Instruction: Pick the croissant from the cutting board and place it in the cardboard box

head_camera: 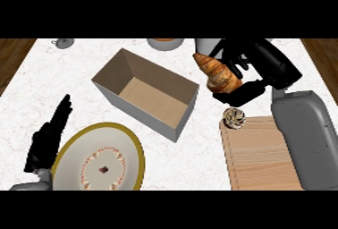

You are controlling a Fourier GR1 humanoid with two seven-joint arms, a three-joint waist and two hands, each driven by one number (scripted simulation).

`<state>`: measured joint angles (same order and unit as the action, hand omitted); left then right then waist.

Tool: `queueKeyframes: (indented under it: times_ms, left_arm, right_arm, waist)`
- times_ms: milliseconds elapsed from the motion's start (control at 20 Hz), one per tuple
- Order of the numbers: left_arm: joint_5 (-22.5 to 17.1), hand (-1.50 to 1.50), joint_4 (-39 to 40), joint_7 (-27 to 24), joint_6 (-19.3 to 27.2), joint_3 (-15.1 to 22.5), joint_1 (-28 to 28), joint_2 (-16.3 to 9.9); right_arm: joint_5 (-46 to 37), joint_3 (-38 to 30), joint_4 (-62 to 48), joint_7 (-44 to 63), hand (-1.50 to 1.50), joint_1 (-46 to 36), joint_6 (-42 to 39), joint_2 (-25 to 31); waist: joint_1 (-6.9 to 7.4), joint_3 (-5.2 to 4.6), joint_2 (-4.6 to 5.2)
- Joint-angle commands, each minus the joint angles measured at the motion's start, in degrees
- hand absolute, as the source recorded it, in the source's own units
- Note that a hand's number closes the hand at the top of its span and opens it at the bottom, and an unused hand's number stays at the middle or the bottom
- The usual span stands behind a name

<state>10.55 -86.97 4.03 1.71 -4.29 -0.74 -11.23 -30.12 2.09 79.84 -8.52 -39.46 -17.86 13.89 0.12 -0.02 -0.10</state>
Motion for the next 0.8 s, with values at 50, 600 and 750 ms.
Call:
queueKeyframes:
  times_ms: [50,600,750]
  left_arm:
    - [1.08,0.0,-5.88,1.29,0.37,1.68,4.77,1.09]
    - [1.59,0.0,-5.91,4.78,0.02,2.1,0.67,2.17]
    - [0.38,0.0,0.71,-1.72,-1.67,0.19,0.34,0.7]
  right_arm:
    - [-2.02,4.34,1.72,10.74,1.5,-6.46,0.77,-8.24]
    - [-5.66,8.68,-20.97,11.63,1.5,-18.0,8.17,-13.78]
    - [-0.25,15.19,-27.09,16.3,1.5,-22.79,13.1,-13.84]
  waist:
    - [0.85,0.0,-0.09]
    - [1.0,0.01,0.25]
    - [1.66,-0.04,0.43]
